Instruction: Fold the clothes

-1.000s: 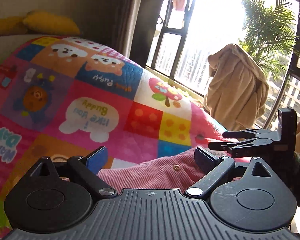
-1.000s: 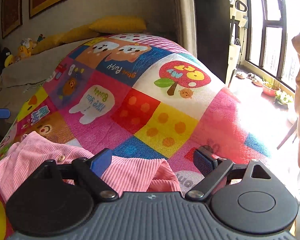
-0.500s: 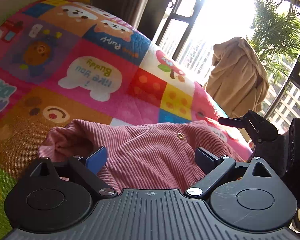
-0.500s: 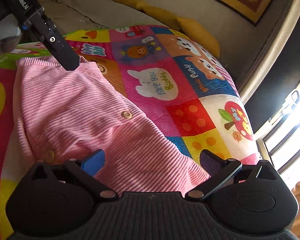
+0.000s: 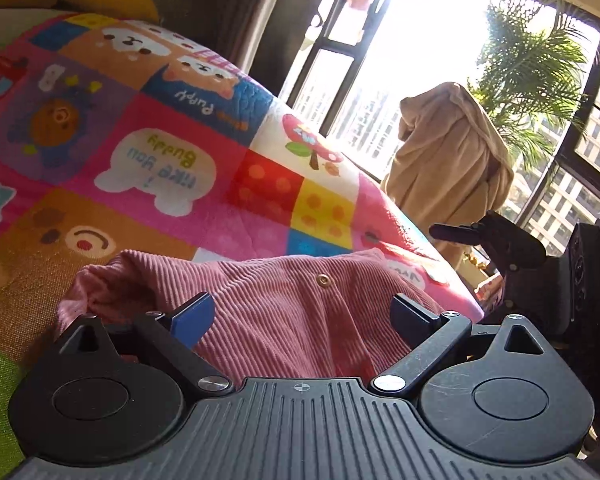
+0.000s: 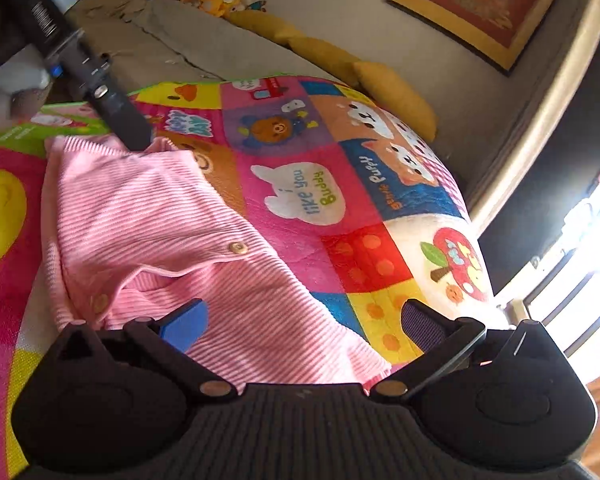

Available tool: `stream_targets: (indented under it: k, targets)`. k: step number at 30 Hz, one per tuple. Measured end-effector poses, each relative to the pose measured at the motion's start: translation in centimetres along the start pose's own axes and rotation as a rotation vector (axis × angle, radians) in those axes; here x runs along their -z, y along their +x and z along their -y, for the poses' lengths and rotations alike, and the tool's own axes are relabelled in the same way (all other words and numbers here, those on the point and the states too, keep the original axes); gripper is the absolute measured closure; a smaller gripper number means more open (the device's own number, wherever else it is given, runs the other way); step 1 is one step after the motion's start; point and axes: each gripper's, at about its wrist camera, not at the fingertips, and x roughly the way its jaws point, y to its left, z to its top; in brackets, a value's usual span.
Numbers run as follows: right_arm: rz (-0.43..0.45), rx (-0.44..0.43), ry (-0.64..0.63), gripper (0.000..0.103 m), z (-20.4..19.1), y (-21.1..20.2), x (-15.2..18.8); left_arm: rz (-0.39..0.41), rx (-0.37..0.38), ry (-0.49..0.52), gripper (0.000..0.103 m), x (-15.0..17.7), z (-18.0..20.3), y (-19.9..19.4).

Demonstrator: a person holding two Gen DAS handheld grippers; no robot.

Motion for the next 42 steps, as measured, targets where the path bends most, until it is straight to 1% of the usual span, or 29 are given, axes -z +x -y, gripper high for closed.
stream_targets:
  k: [3, 4, 5, 6, 9, 11, 12, 14, 16, 18, 19, 20, 22, 24, 26, 28, 30, 32, 33, 35, 36, 38, 39, 41, 42]
  targets:
    - [0.011, -0.013, 0.22, 0.0, 2.4, 0.1, -0.7, -0.061, -0.004, 0.005, 0.005, 1.1, 0.1, 1.7]
    - [0.015, -0.016, 0.275, 0.0, 2.8, 0.4, -0.9, -0.074, -0.006, 0.015, 0.005, 1.5, 0.2, 2.1]
    - [0.019, -0.014, 0.293, 0.0, 2.5, 1.1, -1.2, -0.087, -0.011, 0.031, 0.005, 1.9, 0.4, 2.4]
    - [0.015, -0.014, 0.295, 0.0, 2.1, 1.9, -1.3, -0.093, -0.022, 0.046, 0.005, 2.2, 0.6, 2.5]
    - [-0.044, -0.027, 0.207, 0.0, -0.3, 4.4, -1.0, -0.118, -0.066, 0.105, 0.004, 2.6, 1.3, 2.1]
    - [-0.083, -0.036, 0.148, 0.0, -1.9, 6.1, -0.8, -0.127, -0.095, 0.125, 0.004, 2.7, 1.4, 1.6]
    - [-0.095, -0.037, 0.127, 0.0, -2.5, 6.6, -0.5, -0.12, -0.115, 0.12, 0.004, 2.7, 1.2, 1.1]
    - [-0.092, -0.032, 0.126, 0.0, -2.6, 6.3, 0.8, -0.086, -0.153, 0.075, 0.004, 2.4, 0.6, -0.2]
    - [-0.093, -0.034, 0.177, 0.0, -1.3, 4.8, 1.4, -0.058, -0.184, 0.031, 0.004, 2.0, -0.1, -1.2]
    - [-0.072, 0.032, 0.218, 0.0, 0.3, 2.8, 2.5, -0.066, -0.173, -0.012, 0.004, 1.6, -1.0, -0.6]
    - [-0.068, 0.082, 0.224, 0.0, 1.0, 2.1, 3.0, -0.07, -0.168, -0.033, 0.004, 1.4, -1.4, -0.3]
    - [-0.069, 0.151, 0.216, 0.0, 1.7, 1.7, 3.4, -0.075, -0.163, -0.055, 0.004, 1.1, -1.9, 0.0]
    - [-0.096, 0.261, 0.188, 0.0, 3.1, 1.8, 4.1, -0.083, -0.152, -0.098, 0.004, 0.7, -2.7, 0.7]
    - [-0.132, 0.328, 0.145, 0.0, 4.4, 2.7, 4.6, -0.091, -0.141, -0.141, 0.004, 0.3, -3.6, 1.3]
    - [-0.162, 0.351, 0.067, 0.0, 5.1, 4.3, 5.2, -0.1, -0.129, -0.185, 0.004, -0.2, -4.5, 1.9]
    - [-0.18, 0.361, -0.039, 0.0, 5.2, 6.1, 6.0, -0.115, -0.109, -0.225, 0.004, -0.3, -5.1, 2.6]
    - [-0.153, 0.291, -0.085, 0.0, 5.0, 7.0, 5.6, -0.128, -0.096, -0.242, 0.004, -0.2, -5.3, 3.2]
    - [-0.128, 0.251, -0.11, 0.0, 4.9, 8.0, 4.8, -0.132, -0.084, -0.235, 0.004, -0.2, -5.0, 3.8]
    - [-0.129, 0.277, -0.139, 0.0, 4.9, 9.0, 4.5, -0.132, -0.078, -0.233, 0.004, -0.3, -4.9, 4.0]
    - [-0.149, 0.371, -0.186, 0.0, 5.3, 11.3, 4.5, -0.124, -0.075, -0.233, 0.004, -0.6, -4.7, 4.6]
    - [-0.161, 0.417, -0.199, 0.0, 5.6, 12.3, 4.5, -0.118, -0.087, -0.23, 0.004, -0.8, -4.5, 4.7]
    - [-0.195, 0.488, -0.166, 0.0, 6.8, 13.6, 4.6, -0.106, -0.112, -0.221, 0.004, -1.2, -4.3, 4.9]
    - [-0.199, 0.493, -0.124, 0.0, 7.4, 13.3, 4.5, -0.097, -0.13, -0.204, 0.004, -1.2, -4.0, 4.6]
    - [-0.184, 0.468, -0.018, 0.0, 8.1, 11.4, 4.4, -0.054, -0.163, -0.151, 0.004, -1.0, -3.2, 3.0]
    - [-0.173, 0.442, 0.041, 0.0, 8.4, 10.3, 4.3, -0.035, -0.171, -0.117, 0.004, -0.8, -2.7, 2.0]
